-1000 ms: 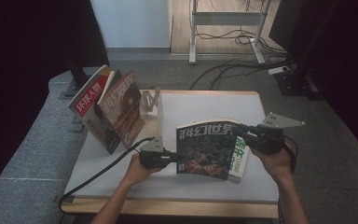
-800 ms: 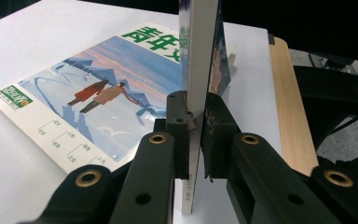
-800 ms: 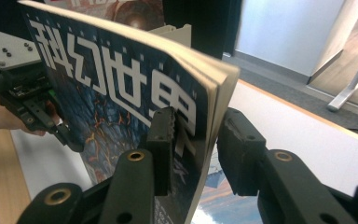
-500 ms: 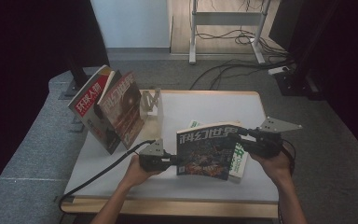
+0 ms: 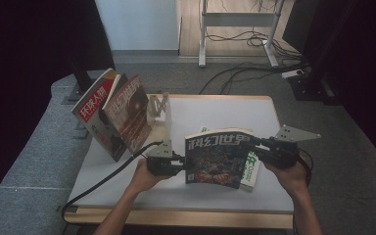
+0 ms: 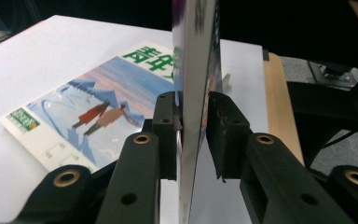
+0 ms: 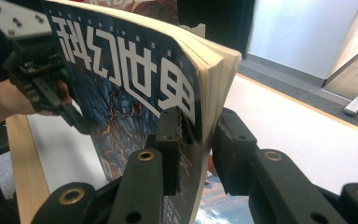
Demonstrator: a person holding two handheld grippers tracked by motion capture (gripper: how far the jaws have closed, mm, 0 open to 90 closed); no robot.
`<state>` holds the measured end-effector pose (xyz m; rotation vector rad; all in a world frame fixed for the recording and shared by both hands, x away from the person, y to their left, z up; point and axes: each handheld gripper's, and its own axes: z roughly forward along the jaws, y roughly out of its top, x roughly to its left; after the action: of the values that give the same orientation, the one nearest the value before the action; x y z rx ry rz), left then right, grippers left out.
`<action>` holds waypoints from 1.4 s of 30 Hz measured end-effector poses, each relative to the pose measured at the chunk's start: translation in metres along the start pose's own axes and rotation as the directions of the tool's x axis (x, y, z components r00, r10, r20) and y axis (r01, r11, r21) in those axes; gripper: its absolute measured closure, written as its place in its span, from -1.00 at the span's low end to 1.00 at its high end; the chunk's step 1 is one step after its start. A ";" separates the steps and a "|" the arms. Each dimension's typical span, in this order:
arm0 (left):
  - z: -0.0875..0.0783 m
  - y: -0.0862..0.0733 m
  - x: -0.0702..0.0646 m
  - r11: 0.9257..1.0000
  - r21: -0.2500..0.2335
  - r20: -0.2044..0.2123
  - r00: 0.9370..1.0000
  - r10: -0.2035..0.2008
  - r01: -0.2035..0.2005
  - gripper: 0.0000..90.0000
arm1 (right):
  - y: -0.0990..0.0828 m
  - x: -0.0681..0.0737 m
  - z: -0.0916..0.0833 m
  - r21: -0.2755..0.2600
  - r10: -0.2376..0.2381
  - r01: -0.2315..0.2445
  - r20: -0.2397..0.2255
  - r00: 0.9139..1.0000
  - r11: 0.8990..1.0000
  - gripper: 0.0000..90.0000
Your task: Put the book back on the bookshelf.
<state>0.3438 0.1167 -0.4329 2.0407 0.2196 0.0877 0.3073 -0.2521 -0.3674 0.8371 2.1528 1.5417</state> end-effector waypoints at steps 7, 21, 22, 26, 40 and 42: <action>-0.008 0.027 0.002 0.999 -0.051 -0.001 1.000 0.006 -0.006 0.58 | -0.001 0.001 -0.002 -0.003 0.000 0.000 -0.004 1.000 1.000 0.58; -0.014 0.082 0.002 0.996 -0.060 -0.053 0.996 0.067 -0.070 0.55 | 0.001 0.003 -0.001 0.009 -0.014 0.014 0.015 1.000 1.000 0.58; -0.013 0.084 0.001 0.995 -0.055 -0.066 0.995 0.076 -0.080 0.65 | 0.001 0.004 -0.001 0.011 -0.016 0.016 0.018 1.000 1.000 0.58; -0.012 0.084 0.002 0.996 -0.057 -0.047 0.997 0.068 -0.071 0.81 | 0.000 0.004 -0.003 0.022 -0.024 0.023 0.035 0.999 0.999 0.55; -0.015 0.084 0.003 0.997 -0.047 -0.031 0.998 0.053 -0.055 0.82 | -0.030 -0.007 -0.011 0.122 -0.037 0.011 0.213 0.976 0.992 0.02; -0.016 0.084 0.003 0.997 -0.045 -0.027 0.998 0.054 -0.055 0.81 | -0.037 -0.011 -0.011 0.141 -0.035 -0.001 0.253 0.967 0.990 -0.06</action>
<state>0.3542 0.0935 -0.3516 2.0009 0.1765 0.1521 0.2996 -0.2758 -0.3987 1.0005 2.0890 1.2101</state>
